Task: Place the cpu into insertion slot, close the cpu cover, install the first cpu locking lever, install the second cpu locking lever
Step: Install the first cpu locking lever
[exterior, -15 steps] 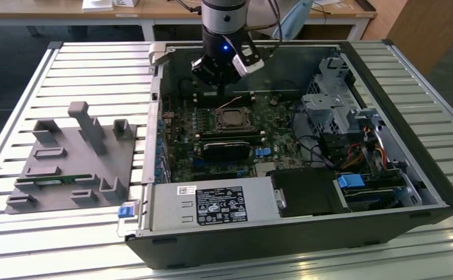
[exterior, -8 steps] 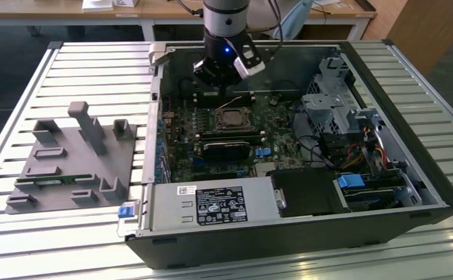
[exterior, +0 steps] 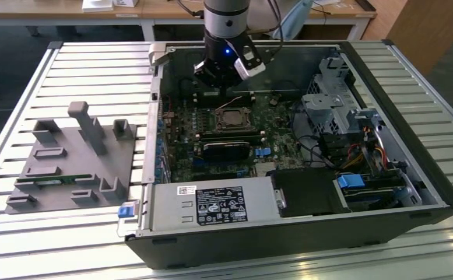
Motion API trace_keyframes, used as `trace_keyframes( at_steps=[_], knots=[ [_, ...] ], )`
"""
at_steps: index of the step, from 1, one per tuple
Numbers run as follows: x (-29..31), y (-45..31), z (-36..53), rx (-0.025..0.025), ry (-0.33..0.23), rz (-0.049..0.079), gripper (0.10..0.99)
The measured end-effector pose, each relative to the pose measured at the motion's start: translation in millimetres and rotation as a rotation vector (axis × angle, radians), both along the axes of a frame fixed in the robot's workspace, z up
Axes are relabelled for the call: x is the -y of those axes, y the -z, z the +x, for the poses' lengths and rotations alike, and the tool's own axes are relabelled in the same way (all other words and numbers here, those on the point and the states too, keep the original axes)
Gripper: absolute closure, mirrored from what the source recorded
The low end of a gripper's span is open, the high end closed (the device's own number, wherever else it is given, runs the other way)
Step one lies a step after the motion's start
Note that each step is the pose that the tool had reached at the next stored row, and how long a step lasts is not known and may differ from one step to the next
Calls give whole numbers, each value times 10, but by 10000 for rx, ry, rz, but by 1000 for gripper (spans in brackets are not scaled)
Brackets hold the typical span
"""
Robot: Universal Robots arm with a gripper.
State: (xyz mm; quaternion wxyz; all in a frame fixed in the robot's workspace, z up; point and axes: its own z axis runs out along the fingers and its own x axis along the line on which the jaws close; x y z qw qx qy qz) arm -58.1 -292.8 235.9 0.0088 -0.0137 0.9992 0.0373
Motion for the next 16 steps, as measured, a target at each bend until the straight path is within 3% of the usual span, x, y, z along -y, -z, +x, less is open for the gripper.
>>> trace_keyframes(
  at_steps=[16],
  knots=[
    [0,34,114,1,1,1,980]
  ],
)
